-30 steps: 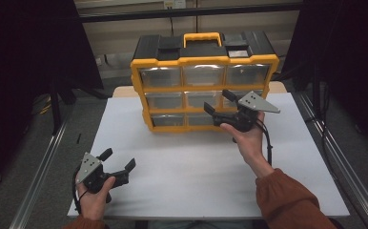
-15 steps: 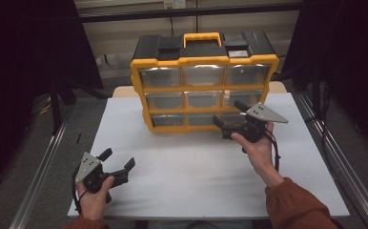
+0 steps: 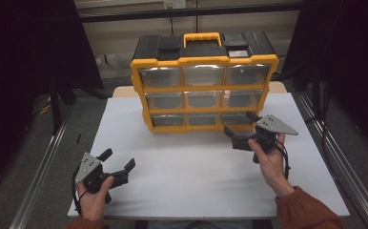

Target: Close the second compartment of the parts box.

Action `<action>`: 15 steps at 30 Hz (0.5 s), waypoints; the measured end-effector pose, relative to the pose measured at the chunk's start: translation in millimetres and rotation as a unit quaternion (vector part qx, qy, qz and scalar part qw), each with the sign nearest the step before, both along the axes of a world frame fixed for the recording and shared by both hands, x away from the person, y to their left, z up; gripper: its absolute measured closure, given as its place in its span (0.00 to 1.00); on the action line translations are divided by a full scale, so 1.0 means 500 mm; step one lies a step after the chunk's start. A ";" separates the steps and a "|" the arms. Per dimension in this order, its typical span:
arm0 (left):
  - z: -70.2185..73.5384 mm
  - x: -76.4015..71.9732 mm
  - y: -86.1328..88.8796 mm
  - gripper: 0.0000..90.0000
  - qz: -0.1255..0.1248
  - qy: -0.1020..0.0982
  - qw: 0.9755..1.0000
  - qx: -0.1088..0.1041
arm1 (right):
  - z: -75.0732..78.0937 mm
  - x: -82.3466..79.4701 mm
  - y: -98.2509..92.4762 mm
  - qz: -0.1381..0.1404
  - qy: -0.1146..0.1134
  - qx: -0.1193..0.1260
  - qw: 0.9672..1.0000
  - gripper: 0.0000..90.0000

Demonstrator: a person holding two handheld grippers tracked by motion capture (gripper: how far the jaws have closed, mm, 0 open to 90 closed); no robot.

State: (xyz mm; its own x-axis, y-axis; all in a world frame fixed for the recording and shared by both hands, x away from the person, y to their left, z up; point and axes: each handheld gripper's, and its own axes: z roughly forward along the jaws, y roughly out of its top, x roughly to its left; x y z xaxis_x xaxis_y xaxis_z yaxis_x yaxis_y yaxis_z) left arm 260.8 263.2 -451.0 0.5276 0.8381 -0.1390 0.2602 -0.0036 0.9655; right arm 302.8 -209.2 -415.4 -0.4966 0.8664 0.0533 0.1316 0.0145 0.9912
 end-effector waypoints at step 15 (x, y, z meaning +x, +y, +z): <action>0.000 -0.003 -0.001 0.04 0.002 -0.006 1.000 0.006 | -0.023 -0.060 -0.053 -0.028 0.009 0.004 1.000 0.02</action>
State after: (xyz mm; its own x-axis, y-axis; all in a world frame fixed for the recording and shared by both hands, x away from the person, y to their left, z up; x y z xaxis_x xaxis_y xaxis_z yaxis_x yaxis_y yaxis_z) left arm 259.1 262.7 -450.9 0.5261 0.8415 -0.1230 0.2488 -0.0140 0.9685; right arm 273.0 -235.6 -426.8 -0.4457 0.8925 0.0696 0.1508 -0.0017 0.9886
